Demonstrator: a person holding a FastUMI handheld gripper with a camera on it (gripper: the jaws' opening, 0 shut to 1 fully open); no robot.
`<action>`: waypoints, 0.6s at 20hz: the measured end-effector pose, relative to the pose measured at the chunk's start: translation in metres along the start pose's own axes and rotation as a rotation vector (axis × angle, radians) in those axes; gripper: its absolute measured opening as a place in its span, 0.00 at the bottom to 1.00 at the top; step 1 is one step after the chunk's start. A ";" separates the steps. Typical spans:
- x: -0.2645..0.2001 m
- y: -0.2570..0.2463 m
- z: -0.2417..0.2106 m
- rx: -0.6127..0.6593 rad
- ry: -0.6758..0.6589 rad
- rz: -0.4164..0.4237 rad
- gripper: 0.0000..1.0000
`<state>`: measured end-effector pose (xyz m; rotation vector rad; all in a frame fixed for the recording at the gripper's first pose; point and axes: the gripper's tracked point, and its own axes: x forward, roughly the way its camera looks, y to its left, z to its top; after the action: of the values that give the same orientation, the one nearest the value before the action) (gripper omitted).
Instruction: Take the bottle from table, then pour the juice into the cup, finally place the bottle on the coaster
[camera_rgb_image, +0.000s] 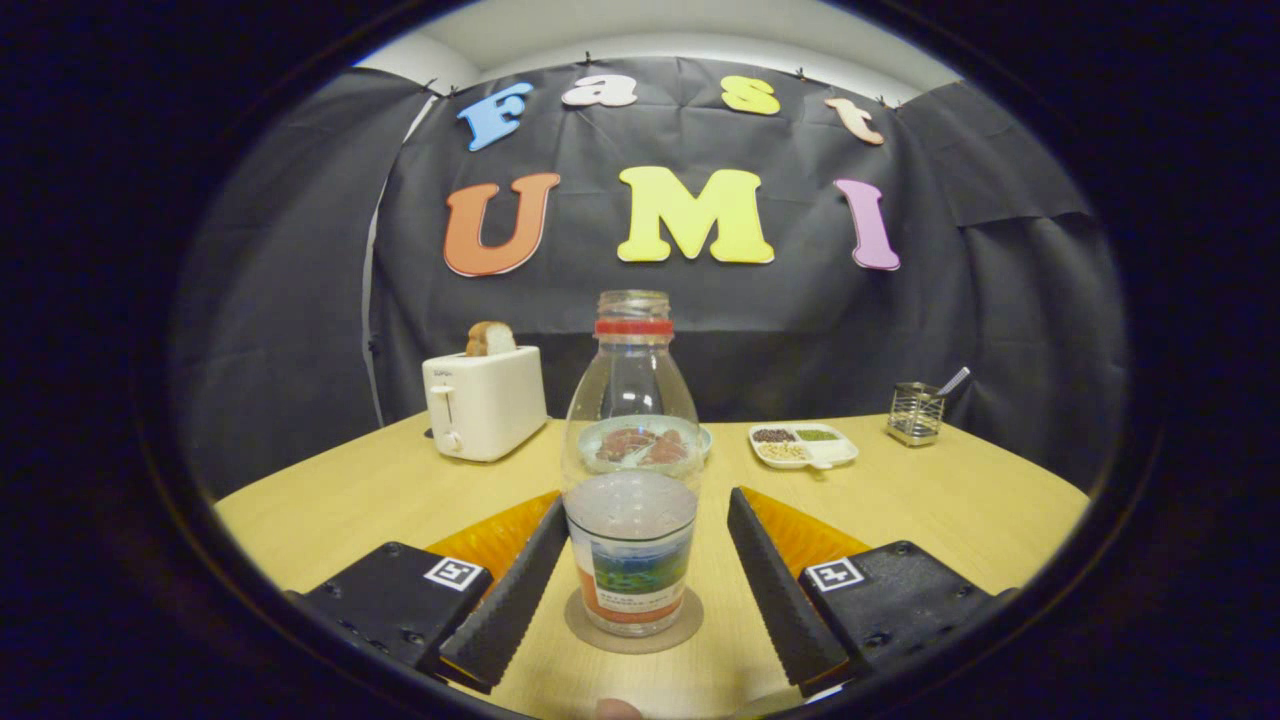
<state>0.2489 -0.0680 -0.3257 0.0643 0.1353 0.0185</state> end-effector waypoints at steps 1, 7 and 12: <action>-0.008 0.002 0.008 -0.011 -0.006 0.002 1.00; -0.060 0.015 0.039 -0.035 0.020 0.054 1.00; -0.113 0.006 0.082 -0.104 0.002 -0.011 1.00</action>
<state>0.1483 -0.0697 -0.2292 -0.0408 0.1364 0.0144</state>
